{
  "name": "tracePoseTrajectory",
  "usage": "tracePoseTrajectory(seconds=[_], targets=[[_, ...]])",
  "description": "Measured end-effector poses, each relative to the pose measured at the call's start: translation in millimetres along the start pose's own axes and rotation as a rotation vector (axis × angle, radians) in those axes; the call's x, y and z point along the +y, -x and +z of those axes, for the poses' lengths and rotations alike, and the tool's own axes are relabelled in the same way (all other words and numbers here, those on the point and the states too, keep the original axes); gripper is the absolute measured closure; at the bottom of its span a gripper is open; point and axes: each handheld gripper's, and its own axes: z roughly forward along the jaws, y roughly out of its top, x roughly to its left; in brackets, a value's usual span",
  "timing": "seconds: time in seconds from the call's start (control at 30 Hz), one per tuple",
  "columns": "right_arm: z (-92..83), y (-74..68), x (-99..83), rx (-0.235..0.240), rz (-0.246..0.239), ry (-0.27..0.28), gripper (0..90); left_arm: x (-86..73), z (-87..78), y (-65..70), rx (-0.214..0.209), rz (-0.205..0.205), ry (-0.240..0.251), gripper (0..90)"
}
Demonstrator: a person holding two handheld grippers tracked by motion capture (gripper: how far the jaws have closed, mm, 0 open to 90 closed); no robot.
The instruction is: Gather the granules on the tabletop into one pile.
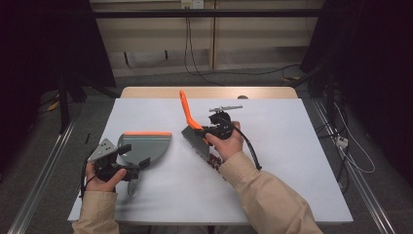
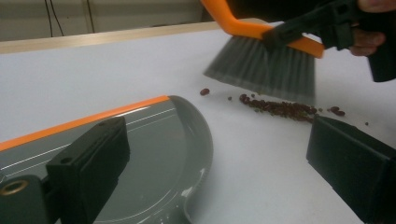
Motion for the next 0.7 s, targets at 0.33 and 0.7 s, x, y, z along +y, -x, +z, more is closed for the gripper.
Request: tracePoseTrajectory(seconds=[0.33, 0.7], targets=[[49.9, 7.0, 7.1, -0.038, 0.068, -0.058, 71.1, -0.9, 1.9, 0.3, -0.001, 0.0, -0.004, 5.8], [15.3, 20.6, -11.5, -0.09, 0.079, -0.07, 71.1, 0.4, 2.1, 3.7, -0.003, 0.011, -0.005, 5.9]])
